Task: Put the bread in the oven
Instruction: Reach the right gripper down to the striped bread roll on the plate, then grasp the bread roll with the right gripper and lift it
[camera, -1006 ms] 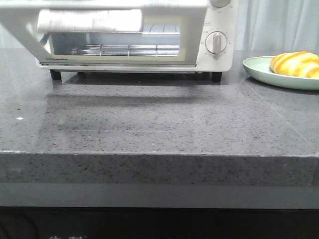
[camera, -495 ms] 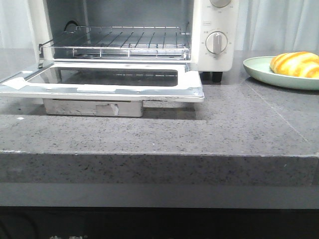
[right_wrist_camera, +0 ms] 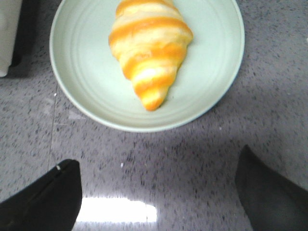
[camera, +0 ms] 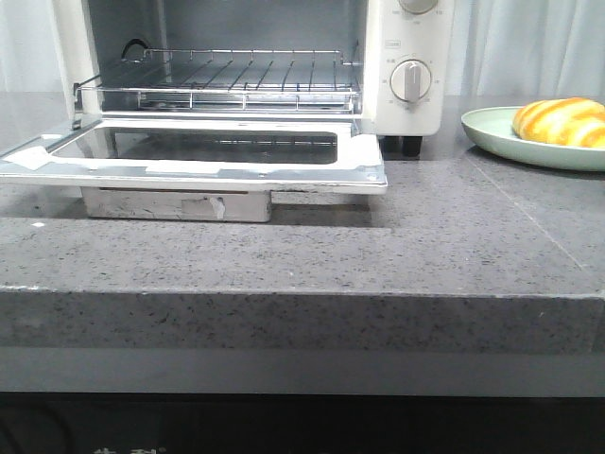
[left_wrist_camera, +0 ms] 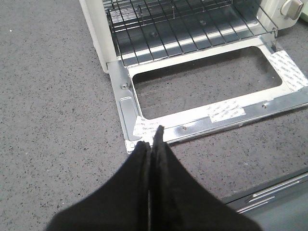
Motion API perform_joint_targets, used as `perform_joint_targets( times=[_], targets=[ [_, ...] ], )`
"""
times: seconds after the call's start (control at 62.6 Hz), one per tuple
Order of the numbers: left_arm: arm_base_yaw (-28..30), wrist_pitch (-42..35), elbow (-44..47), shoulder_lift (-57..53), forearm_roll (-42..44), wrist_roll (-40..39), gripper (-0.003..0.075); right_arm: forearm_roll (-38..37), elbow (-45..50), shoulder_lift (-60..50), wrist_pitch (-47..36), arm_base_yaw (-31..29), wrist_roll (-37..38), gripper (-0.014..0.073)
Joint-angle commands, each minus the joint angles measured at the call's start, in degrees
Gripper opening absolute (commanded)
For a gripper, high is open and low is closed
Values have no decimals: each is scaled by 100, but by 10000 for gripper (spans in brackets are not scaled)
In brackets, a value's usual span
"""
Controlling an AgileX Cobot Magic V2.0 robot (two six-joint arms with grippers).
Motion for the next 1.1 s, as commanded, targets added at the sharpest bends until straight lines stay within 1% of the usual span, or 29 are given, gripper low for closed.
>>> perform_joint_targets(
  times=[0.0, 0.447, 0.67, 0.718, 0.75, 0.798, 0.894, 0.91, 0.942, 1.022, 1.085],
  targets=[
    [18, -356, -130, -25, 56, -66, -18, 78, -515, 270, -101, -47, 4, 654],
    [18, -356, -130, -25, 56, -66, -18, 136, -1893, 2221, 219, 7, -204, 654],
    [18, -356, -130, -25, 56, -66, -18, 140, -2358, 2875, 320, 7, -204, 653],
    [18, -356, -130, -25, 56, -66, -18, 140, -2435, 2955, 398, 7, -209, 642],
    [18, -356, -130, -25, 56, -66, -18, 140, -2481, 2994, 472, 7, -219, 612],
    [18, -356, -130, -25, 56, -66, -18, 140, -2555, 3027, 573, 7, -270, 528],
    [18, -356, -130, -25, 76, -66, -18, 140, -2611, 3027, 646, 7, -311, 310],
    [18, -356, -130, -25, 90, -66, -18, 140, -2627, 3014, 653, 7, -311, 244],
    [18, -356, -130, -25, 90, -66, -18, 140, -2641, 3002, 662, 7, -311, 188],
    [18, -356, -130, -25, 98, -66, -18, 140, -2686, 2952, 708, 7, -311, 92],
    [18, -356, -130, -25, 98, -66, -18, 147, -2704, 2866, 730, 7, -311, 62]
  ],
)
